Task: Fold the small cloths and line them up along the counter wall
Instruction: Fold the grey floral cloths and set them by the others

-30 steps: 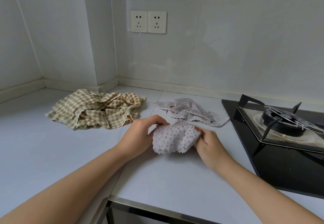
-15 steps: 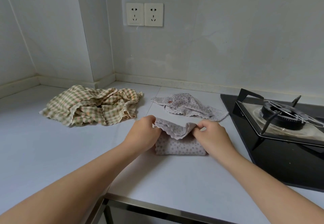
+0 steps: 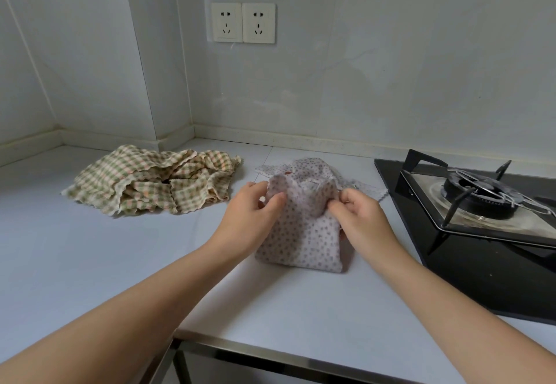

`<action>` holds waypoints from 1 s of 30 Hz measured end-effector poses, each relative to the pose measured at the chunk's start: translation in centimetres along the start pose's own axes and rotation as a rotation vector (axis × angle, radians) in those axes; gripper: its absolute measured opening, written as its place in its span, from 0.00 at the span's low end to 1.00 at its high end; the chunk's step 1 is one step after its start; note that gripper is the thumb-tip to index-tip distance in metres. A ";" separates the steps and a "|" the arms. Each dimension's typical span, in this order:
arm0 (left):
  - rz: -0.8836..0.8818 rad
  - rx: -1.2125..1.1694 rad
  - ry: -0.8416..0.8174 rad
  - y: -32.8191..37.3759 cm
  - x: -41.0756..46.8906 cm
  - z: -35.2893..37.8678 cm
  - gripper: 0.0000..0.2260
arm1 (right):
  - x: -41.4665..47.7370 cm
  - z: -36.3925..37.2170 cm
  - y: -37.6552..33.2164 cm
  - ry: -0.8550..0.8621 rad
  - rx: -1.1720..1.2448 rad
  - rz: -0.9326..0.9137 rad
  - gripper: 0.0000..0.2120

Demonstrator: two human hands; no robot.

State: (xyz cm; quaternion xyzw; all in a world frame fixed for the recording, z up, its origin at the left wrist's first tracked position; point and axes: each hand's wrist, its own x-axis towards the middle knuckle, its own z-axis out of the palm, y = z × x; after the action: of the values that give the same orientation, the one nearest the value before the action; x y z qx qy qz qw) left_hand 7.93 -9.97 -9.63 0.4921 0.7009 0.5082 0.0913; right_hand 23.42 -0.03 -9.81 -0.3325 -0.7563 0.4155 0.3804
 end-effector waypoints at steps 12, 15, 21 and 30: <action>-0.286 0.207 -0.162 -0.3 -0.3 0.3 0.09 | -0.2 -0.3 0.1 -0.132 -0.217 0.270 0.10; -0.225 0.337 -0.178 -0.4 -0.3 0.3 0.09 | -0.2 -0.1 0.3 -0.095 -0.348 0.214 0.10; 0.133 0.790 -0.030 0.0 -1.6 0.4 0.10 | -0.6 0.0 0.5 -0.050 -0.788 0.062 0.05; 0.737 0.775 -0.408 -0.5 -2.1 0.9 0.19 | 1.0 -1.3 2.3 -0.191 -0.636 -0.215 0.23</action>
State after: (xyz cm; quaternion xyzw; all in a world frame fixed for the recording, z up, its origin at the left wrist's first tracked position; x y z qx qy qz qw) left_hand 9.23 -11.06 -11.21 0.7896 0.5863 0.1070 -0.1460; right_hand 24.50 2.30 -11.08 -0.3125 -0.9108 0.1458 0.2270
